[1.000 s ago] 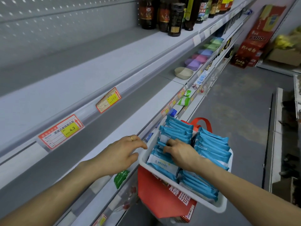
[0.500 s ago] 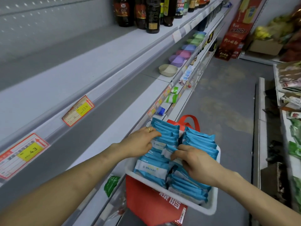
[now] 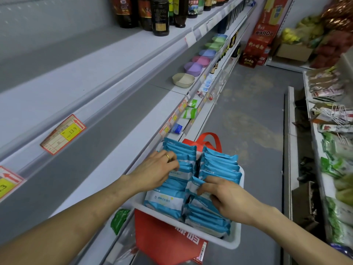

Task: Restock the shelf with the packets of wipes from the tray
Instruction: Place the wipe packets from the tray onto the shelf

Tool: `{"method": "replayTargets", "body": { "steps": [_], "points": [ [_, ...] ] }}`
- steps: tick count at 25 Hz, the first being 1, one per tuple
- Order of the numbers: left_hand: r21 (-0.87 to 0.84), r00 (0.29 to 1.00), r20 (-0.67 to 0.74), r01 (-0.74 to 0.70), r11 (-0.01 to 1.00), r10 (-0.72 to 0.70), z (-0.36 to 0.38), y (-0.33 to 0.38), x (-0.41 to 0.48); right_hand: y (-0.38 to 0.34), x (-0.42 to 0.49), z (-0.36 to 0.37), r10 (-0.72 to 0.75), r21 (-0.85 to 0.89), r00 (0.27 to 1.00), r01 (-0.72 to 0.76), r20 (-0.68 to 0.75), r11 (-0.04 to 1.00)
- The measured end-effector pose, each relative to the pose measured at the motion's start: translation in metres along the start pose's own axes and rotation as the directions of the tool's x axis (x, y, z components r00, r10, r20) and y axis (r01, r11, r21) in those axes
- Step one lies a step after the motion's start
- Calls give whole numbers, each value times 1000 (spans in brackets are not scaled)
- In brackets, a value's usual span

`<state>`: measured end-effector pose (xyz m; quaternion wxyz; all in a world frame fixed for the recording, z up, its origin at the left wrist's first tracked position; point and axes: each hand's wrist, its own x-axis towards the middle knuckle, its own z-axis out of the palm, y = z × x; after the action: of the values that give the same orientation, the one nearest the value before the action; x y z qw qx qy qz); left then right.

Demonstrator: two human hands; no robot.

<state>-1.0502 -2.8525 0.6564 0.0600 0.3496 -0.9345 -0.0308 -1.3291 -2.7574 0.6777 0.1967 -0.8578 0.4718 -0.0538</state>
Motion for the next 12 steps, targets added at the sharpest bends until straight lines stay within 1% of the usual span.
{"method": "replayTargets", "body": {
  "steps": [5,12],
  "points": [
    [40,999,21,-43,998,42,2,2,-2,-2,-7,1,14,-9,1000,-14,15,1000],
    [118,997,61,-52,992,45,6,17,6,-4,-21,-4,33,-14,999,-33,0,999]
  ]
}}
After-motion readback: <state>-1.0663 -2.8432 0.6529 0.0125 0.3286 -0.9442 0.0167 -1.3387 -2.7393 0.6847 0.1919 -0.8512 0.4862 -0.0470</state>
